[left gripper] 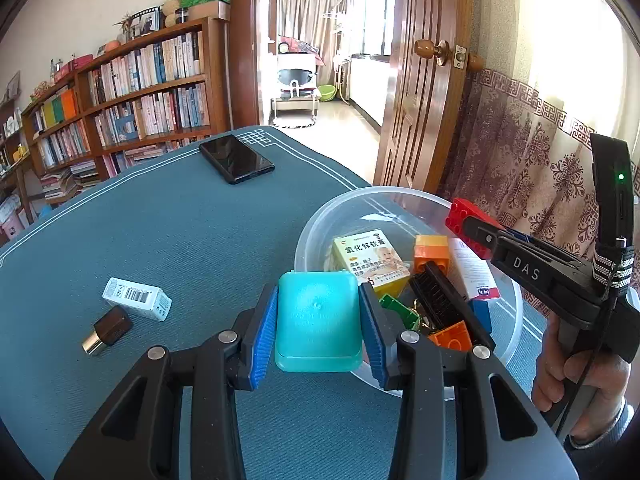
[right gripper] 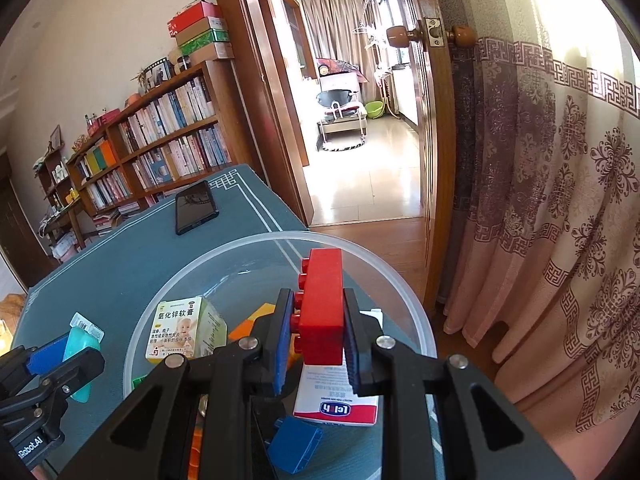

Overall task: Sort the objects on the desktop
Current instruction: 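Open the left tool to drop the teal case while the right tool drops the red brick into the bowl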

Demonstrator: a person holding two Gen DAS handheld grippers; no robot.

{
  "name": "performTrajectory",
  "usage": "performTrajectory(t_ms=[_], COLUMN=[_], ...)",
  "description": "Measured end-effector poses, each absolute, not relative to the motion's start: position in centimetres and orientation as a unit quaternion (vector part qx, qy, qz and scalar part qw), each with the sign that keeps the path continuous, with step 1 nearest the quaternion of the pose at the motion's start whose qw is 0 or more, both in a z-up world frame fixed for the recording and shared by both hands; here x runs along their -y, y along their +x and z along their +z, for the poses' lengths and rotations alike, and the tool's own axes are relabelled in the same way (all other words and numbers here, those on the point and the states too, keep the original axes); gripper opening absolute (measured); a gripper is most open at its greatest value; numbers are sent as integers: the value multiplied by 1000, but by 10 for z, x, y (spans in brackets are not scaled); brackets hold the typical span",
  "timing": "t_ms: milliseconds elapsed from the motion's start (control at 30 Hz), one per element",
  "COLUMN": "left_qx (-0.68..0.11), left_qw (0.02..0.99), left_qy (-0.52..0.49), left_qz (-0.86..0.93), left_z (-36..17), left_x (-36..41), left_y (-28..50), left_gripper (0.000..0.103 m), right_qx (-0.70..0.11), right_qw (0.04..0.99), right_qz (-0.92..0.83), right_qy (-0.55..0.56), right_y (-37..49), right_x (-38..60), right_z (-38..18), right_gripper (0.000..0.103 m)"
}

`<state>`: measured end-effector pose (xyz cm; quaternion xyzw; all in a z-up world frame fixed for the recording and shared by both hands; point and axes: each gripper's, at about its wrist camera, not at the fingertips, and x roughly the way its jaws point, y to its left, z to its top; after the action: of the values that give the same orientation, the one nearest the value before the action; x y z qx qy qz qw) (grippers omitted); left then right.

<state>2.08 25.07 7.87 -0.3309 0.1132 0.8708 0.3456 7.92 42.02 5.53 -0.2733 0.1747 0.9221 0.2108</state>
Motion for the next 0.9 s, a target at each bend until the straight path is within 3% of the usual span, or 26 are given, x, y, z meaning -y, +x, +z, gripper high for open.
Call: performTrajectory(t_ms=[267,333,400,533,600,633,900], left_qx=[-111,-108,-105,-98,-99,-99,-76], left_qw=[384,392,397,409,412,408,407], left_qy=[-334,-331,-332,-347,-353,-349,-351], left_qz=[854,852,849,838,835,838,840], left_z=[84,86,86,81,77,77,74], left_x=[-279,-285,-291,-299,-301,-300,-287], left_y=[27,27,27,24,25,26,21], left_gripper=[43,43,43,44,65,68,70], right_qx=[-192,-198,-205,-209,-211,-212,-206], right_qw=[214,213,214,221,224,225,224], right_qz=[919,920,920,919,918,918,919], right_qy=[-269,-264,-257,-251,-250,-250,-251], right_y=[83,85,87,89,89,89,88], right_x=[-428,-430,-433,-435,-435,-436,-432], right_z=[58,60,62,64,65,65,64], right_gripper=[28,34,50,51,51,51,51])
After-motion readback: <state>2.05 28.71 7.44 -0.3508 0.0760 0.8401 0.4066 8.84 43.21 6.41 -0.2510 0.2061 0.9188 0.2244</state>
